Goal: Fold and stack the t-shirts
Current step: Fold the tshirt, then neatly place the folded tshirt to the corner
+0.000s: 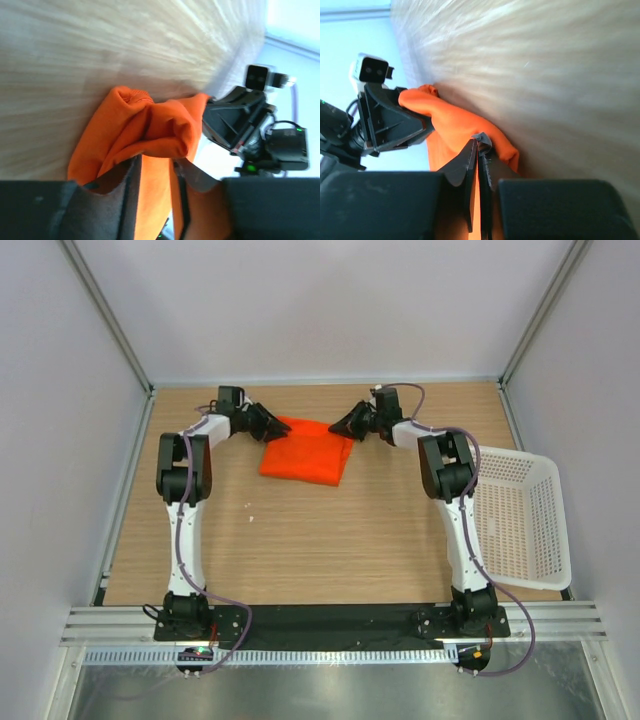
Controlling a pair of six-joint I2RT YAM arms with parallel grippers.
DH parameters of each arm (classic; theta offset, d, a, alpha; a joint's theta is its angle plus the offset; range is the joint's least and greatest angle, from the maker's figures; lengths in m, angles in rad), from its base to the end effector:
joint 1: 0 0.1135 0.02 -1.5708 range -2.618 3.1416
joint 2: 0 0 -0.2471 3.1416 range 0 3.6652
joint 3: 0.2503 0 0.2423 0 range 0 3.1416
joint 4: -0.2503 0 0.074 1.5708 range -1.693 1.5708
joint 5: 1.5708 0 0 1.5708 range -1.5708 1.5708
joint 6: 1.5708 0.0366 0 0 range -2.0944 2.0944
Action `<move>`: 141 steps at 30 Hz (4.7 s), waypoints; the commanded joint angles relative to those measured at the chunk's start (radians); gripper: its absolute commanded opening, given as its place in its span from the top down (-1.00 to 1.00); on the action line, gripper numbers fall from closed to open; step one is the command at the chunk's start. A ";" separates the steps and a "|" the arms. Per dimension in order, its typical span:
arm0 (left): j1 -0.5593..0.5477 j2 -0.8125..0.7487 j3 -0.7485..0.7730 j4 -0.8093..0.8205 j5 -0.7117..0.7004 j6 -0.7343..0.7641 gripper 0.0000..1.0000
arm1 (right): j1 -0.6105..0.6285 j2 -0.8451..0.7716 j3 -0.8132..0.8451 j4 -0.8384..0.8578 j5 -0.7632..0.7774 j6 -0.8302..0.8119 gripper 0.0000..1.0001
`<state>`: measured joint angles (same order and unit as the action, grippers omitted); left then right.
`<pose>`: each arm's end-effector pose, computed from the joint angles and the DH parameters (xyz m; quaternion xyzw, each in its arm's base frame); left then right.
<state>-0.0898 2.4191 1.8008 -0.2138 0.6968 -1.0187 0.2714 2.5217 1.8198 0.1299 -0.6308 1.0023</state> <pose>0.4960 -0.0683 0.1143 -0.2824 0.8389 -0.4493 0.1210 0.5012 0.1619 0.0953 0.1595 0.8325 0.4897 0.2041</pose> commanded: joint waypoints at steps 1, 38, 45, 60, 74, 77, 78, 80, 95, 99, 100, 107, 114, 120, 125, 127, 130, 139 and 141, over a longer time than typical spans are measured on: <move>0.001 0.011 0.043 0.111 0.058 -0.084 0.36 | 0.002 0.051 0.094 0.027 0.036 0.073 0.76; -0.082 -0.170 -0.256 -0.022 0.009 0.006 0.53 | 0.063 -0.202 -0.253 -0.338 -0.328 -0.295 0.98; -0.106 -0.304 -0.218 -0.154 -0.028 0.068 0.39 | 0.052 -0.346 -0.266 -0.457 -0.283 -0.349 0.98; -0.171 -0.405 -0.552 -0.090 -0.072 0.100 0.52 | 0.074 -0.327 -0.519 -0.230 -0.308 -0.271 0.98; -0.182 -0.535 -0.398 -0.254 -0.063 0.166 0.18 | 0.038 -0.427 -0.328 -0.345 -0.227 -0.260 0.98; -0.137 -0.456 -0.277 -0.253 -0.057 0.163 0.24 | 0.040 -0.335 -0.240 -0.261 -0.199 -0.190 0.95; -0.124 -0.425 -0.253 -0.231 -0.043 0.149 0.30 | 0.038 -0.310 -0.203 -0.230 -0.199 -0.156 0.95; -0.071 -0.344 -0.206 -0.173 -0.025 0.117 0.32 | 0.038 -0.235 -0.177 -0.137 -0.201 -0.060 0.95; -0.004 -0.038 0.049 -0.094 0.049 0.086 0.35 | 0.023 -0.142 0.010 -0.340 -0.116 -0.170 0.75; -0.002 -0.144 0.052 -0.199 0.001 0.149 0.10 | 0.009 -0.190 0.224 -0.674 0.020 -0.367 0.32; 0.001 -0.182 0.058 -0.226 -0.014 0.163 0.06 | 0.003 -0.193 0.255 -0.728 0.087 -0.395 0.25; 0.013 -0.320 0.186 -0.447 -0.112 0.244 -0.44 | -0.031 -0.189 0.343 -0.969 0.232 -0.596 -0.40; -0.001 -0.541 -0.018 -0.463 -0.134 0.229 -0.43 | -0.023 -0.190 0.246 -0.880 0.253 -0.619 -0.49; -0.016 -0.754 -0.297 -0.397 -0.125 0.226 -0.43 | 0.002 -0.150 0.234 -0.788 0.214 -0.613 -0.54; -0.016 -0.857 -0.449 -0.363 -0.105 0.206 -0.43 | 0.028 -0.121 0.228 -0.748 0.201 -0.617 -0.57; -0.016 -0.900 -0.472 -0.361 -0.106 0.206 -0.43 | 0.032 -0.101 0.233 -0.745 0.224 -0.620 -0.58; -0.016 -0.942 -0.501 -0.366 -0.097 0.206 -0.43 | 0.051 -0.081 0.253 -0.750 0.258 -0.654 -0.59; -0.016 -1.022 -0.537 -0.426 -0.106 0.221 -0.43 | 0.112 -0.051 0.277 -0.721 0.330 -0.651 -0.17; -0.014 -1.031 -0.535 -0.438 -0.106 0.229 -0.43 | 0.115 -0.052 0.254 -0.679 0.336 -0.625 0.09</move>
<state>-0.1051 1.4185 1.2713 -0.6231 0.5758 -0.8047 0.3664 2.4508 2.0834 -0.6018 -0.3378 0.3626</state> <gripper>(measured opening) 0.714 0.505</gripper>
